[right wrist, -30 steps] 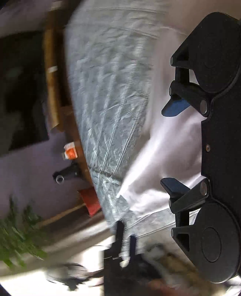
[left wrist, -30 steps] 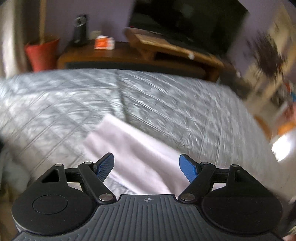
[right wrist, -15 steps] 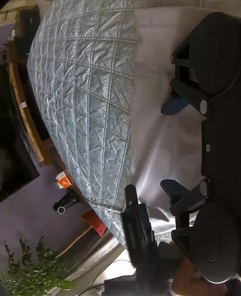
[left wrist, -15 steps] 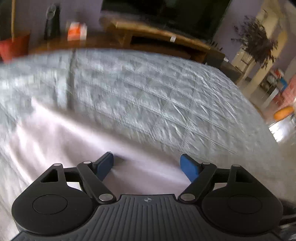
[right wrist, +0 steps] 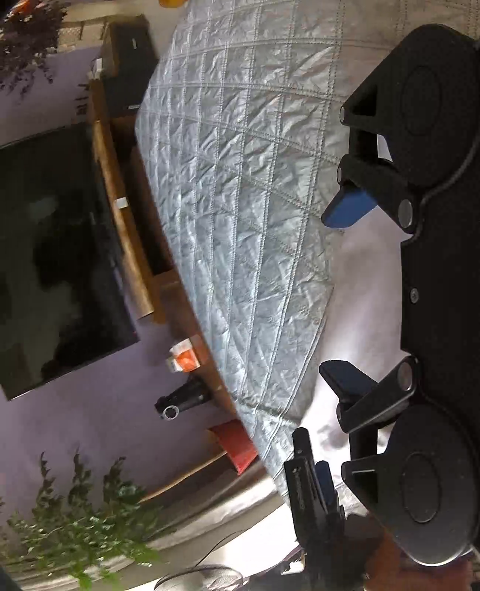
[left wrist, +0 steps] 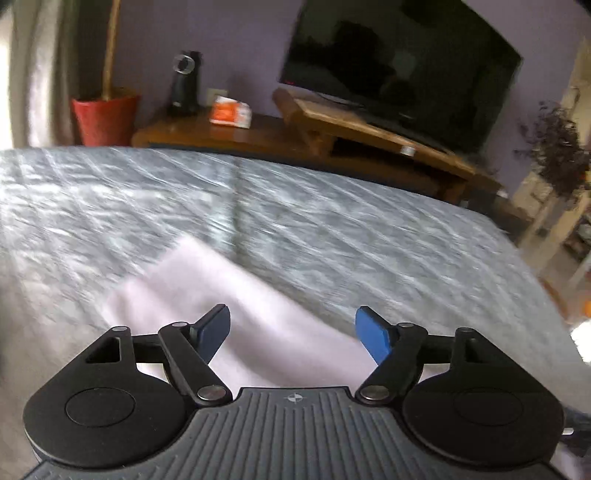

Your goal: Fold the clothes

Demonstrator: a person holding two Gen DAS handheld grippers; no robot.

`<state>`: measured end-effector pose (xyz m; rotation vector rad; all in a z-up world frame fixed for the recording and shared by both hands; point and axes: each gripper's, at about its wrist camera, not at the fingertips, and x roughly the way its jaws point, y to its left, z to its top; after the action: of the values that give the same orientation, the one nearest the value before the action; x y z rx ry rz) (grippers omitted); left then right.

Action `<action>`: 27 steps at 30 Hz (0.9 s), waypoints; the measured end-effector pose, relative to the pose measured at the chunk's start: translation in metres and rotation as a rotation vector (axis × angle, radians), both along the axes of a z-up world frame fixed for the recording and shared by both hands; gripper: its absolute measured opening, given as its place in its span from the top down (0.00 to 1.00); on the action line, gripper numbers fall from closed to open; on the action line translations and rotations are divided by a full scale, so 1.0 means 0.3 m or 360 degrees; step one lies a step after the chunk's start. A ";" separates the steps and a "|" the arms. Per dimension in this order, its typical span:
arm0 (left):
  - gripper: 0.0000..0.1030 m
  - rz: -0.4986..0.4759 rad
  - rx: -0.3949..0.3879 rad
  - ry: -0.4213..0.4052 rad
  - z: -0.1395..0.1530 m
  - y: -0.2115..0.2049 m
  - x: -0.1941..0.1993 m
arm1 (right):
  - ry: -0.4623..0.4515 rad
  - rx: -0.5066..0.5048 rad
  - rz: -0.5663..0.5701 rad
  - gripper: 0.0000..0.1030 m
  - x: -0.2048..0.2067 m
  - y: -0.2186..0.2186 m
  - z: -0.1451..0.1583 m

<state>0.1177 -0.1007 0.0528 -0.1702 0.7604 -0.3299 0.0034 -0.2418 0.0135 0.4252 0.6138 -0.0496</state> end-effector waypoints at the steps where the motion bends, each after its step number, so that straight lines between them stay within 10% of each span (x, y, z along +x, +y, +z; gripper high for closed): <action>1: 0.19 -0.0059 -0.0026 0.0013 0.004 -0.036 -0.006 | 0.0028 0.0032 -0.0021 0.25 0.005 -0.008 -0.009; 6: 0.19 -0.0171 -0.0078 0.0116 -0.049 -0.150 -0.014 | 0.0099 0.0109 -0.0110 0.25 0.005 -0.049 -0.035; 12: 0.19 0.0030 -0.0071 0.0106 -0.087 0.014 0.092 | 0.0176 0.0079 -0.0062 0.25 0.019 -0.039 -0.056; 15: 0.36 0.0131 -0.0034 0.0088 -0.081 0.113 0.156 | 0.0192 0.0111 -0.0059 0.25 0.020 -0.047 -0.064; 22: 0.23 0.0612 -0.0033 0.0124 -0.059 0.409 0.233 | 0.0224 0.0114 -0.0058 0.24 0.017 -0.038 -0.079; 27: 0.20 0.0404 0.0097 0.0030 -0.032 0.383 0.135 | 0.0231 0.0085 -0.0057 0.23 0.026 -0.028 -0.078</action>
<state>0.1580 0.0142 0.0433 -0.2105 0.7570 -0.0642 0.0111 -0.2502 -0.0100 0.4871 0.7517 -0.0991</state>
